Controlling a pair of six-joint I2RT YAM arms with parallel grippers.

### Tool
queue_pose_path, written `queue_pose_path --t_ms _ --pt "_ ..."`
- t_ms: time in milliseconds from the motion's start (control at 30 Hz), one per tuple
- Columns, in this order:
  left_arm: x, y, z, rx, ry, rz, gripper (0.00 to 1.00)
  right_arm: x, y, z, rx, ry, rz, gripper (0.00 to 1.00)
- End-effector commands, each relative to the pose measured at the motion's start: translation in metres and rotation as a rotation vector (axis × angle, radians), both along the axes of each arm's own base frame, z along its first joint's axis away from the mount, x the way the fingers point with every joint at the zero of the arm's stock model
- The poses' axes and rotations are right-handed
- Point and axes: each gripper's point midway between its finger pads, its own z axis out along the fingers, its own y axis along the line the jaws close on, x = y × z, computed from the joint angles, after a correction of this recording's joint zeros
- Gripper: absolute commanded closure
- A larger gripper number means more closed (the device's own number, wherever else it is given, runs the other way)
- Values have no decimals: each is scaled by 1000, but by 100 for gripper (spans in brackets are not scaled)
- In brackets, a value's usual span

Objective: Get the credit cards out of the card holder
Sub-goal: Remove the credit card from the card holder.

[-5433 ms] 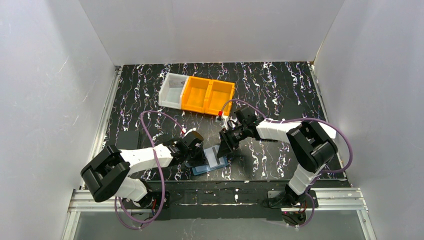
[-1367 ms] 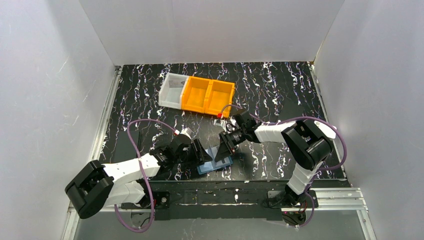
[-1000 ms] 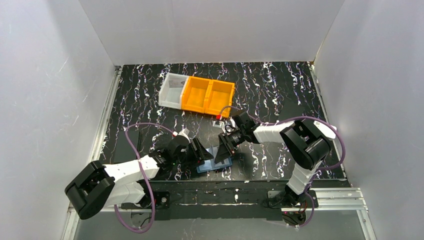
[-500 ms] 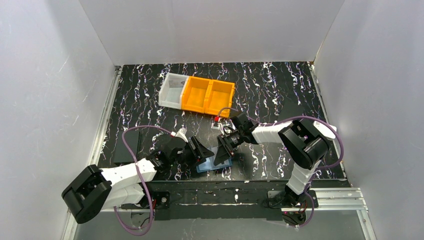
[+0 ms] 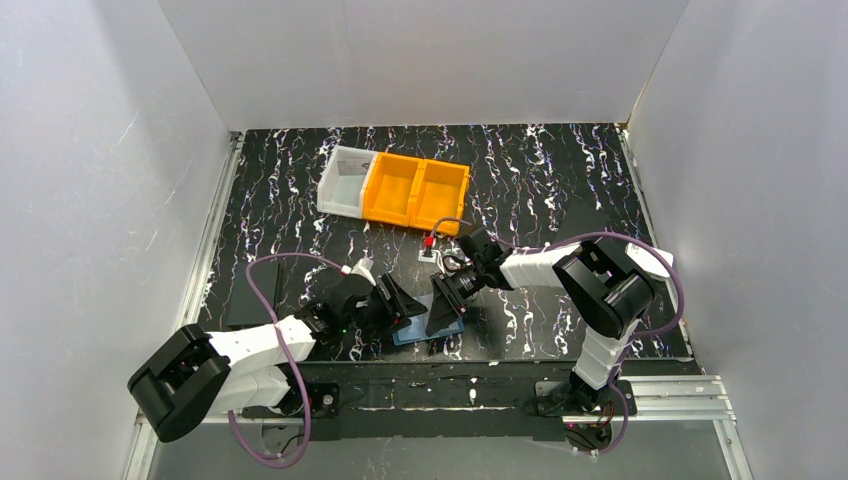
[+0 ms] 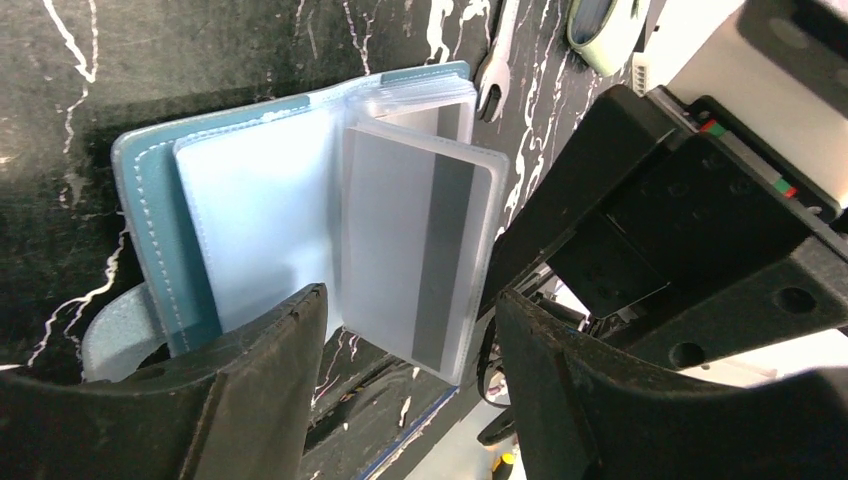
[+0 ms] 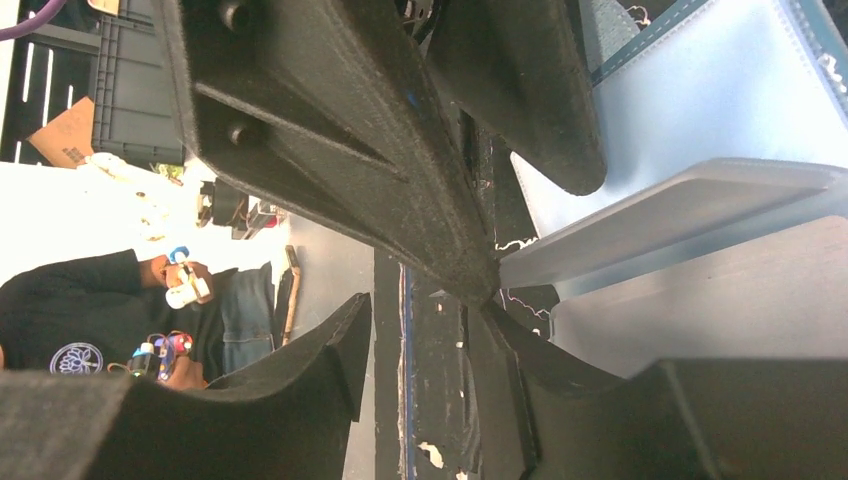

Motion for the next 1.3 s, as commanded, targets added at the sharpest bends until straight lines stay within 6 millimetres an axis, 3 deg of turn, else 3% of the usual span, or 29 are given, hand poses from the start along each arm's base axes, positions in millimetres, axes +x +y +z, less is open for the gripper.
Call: queue_pose_path --t_ms 0,300,767,1267 --pt "-1 7 -5 6 3 20 39 2 6 8 39 -16 31 50" --pt "-3 11 -14 28 21 29 51 2 5 6 34 -29 40 45" --pt "-6 26 -36 92 35 34 82 5 -8 5 22 -186 124 45" --pt "-1 30 -25 74 -26 22 81 21 -17 0 -13 -234 70 45"
